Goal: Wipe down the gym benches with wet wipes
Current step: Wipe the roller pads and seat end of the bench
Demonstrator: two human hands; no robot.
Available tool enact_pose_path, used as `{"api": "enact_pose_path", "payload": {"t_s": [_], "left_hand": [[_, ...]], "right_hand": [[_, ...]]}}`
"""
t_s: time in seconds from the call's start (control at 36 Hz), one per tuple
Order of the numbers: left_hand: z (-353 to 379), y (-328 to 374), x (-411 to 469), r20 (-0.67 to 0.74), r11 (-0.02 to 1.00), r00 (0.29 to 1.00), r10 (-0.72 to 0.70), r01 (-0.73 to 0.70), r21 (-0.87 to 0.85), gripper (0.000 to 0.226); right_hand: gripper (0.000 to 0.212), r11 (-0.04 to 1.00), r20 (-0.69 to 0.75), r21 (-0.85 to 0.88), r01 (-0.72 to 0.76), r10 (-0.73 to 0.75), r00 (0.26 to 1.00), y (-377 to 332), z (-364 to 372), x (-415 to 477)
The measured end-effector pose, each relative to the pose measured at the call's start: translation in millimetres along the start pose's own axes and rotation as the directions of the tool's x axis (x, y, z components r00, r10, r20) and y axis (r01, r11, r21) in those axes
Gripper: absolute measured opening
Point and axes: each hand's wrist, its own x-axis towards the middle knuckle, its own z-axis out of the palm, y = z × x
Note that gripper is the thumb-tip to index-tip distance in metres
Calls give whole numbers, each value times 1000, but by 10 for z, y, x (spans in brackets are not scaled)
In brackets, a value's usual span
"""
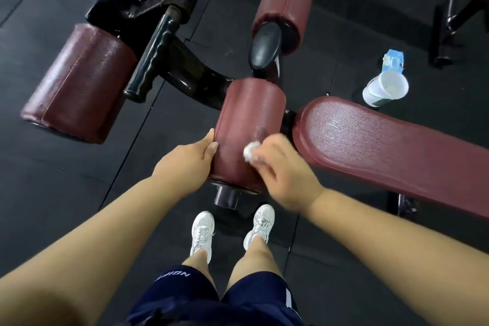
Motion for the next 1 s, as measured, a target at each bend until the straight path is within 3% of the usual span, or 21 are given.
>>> {"api": "enact_pose_path", "payload": {"t_s": [0.06,0.14,0.25,0.33,0.39,0.47,0.56,0.64,0.72,0.83,0.92,1.0], "left_hand": [[0,-68,33,29,999,1000,-11,12,-41,45],[-32,-78,65,20,1000,1000,5,-5,0,43],[-138,29,-18,-84,994,995,45,-36,100,38],[-160,152,-159,-126,969,985,119,-88,229,35],[-128,216,-205,-104,952,985,138,-103,287,38],[-71,215,-169,-100,958,988,114,-83,274,39],[-35,79,-91,-23,994,1000,17,-14,105,43],[-24,-74,-52,68,991,997,-39,47,-125,41],[-41,-105,-30,70,990,997,-25,34,-134,39],[-107,-8,-73,-19,995,1000,1,-3,-102,36],[-143,98,-173,-112,994,993,38,-49,-94,36],[-128,180,-233,-134,995,988,79,-85,-45,40]], "right_hand": [[15,990,85,23,138,-140,987,-81,38,-161],[13,990,120,-21,137,-134,984,23,-13,12],[15,985,-36,-97,-143,141,989,317,-88,566],[13,928,-164,-101,-358,340,926,462,-180,923],[15,903,-190,-108,-415,391,901,502,-205,1001],[12,948,-161,-103,-302,284,945,387,-137,808],[14,994,23,-70,-85,87,996,70,-36,358],[15,993,106,-9,122,-120,987,-121,6,60],[12,979,149,-58,197,-187,971,-1,-29,167],[12,989,-1,-147,-29,30,1000,337,-106,606],[13,970,-164,-95,-222,205,965,473,-199,831],[12,959,-206,-74,-274,254,945,454,-184,807]]}}
